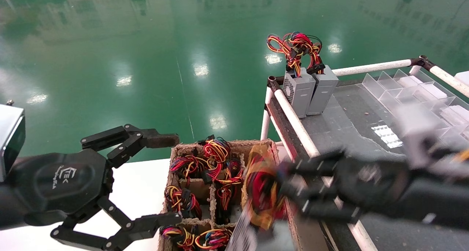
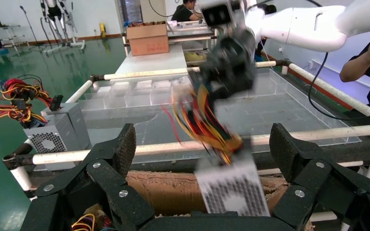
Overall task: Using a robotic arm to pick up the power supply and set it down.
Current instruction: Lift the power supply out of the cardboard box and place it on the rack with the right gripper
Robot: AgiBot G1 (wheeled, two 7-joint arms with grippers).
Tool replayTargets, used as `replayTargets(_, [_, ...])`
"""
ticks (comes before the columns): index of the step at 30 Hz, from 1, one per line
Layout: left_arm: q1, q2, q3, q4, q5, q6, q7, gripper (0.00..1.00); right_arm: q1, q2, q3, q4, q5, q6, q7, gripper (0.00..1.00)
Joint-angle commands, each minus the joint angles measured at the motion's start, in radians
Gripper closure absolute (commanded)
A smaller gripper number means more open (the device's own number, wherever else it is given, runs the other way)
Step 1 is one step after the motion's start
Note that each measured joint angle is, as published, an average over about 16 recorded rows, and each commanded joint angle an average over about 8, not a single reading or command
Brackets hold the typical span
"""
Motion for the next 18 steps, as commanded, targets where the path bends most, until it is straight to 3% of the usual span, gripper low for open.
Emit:
replayTargets(1, [0.0,0.0,0.0,0.0,0.0,0.0,0.0,0.0,0.017,0.016,0.023,-0.014,0.025,0.006,0.001,1.0])
replayTargets(18, [0.0,0.0,0.0,0.0,0.0,0.0,0.0,0.0,0.191,0.069,0.063,-0.33,-0.091,0.101,-0.161,1.0])
